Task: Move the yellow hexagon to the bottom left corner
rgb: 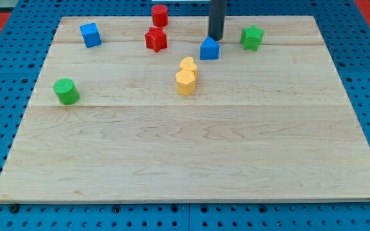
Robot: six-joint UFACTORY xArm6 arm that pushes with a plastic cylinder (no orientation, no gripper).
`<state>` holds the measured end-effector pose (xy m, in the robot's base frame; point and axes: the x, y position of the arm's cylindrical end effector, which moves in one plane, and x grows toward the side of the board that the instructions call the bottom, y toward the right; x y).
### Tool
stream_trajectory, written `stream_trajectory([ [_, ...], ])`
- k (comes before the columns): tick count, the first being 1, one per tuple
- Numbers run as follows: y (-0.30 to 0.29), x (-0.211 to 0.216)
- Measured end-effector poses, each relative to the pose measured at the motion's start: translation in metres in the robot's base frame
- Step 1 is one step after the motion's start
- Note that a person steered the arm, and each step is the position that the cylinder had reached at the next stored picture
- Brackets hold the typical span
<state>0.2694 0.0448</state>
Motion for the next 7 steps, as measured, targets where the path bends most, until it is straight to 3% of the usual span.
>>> stream_trajectory([
  [1,-0.028,-0.005],
  [3,-0.028,-0.077],
  [7,-0.062,-0.061],
])
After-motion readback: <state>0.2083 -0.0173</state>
